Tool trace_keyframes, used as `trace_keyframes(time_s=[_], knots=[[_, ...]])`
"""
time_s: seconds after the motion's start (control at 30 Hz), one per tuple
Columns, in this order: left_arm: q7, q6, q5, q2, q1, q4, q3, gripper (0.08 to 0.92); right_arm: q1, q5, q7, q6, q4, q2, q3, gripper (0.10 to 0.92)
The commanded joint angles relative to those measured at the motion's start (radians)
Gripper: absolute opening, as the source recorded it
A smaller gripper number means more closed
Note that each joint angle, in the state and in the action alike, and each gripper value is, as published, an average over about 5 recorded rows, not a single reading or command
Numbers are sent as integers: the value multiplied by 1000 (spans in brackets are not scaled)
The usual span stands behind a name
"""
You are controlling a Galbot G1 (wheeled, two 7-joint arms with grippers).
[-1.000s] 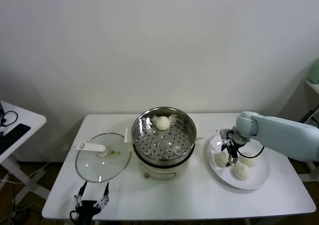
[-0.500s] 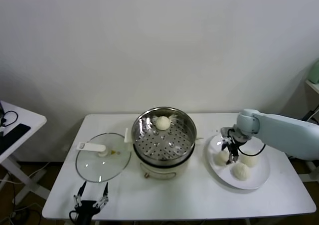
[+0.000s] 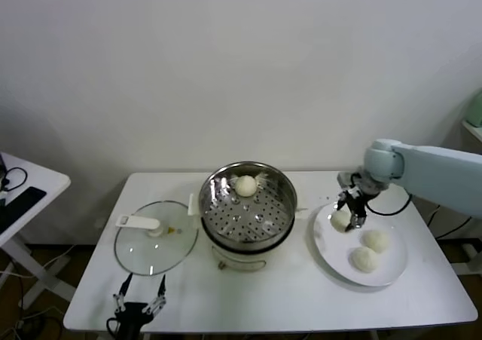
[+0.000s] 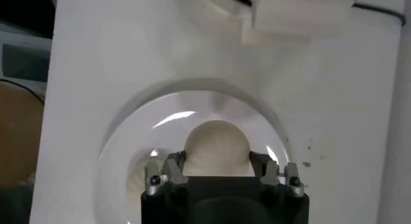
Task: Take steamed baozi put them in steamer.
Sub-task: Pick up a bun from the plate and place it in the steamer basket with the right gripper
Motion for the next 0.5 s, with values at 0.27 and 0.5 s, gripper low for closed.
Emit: trace_keyframes(time_s=[0.27,0.5], knots=[[2,9,1,8,3,-20,9,823,516,329,-57,-13,128,271,-127,679],[2,11,7,15,0,-21,19,823,435,424,-6,-83,94,442,-23,679]])
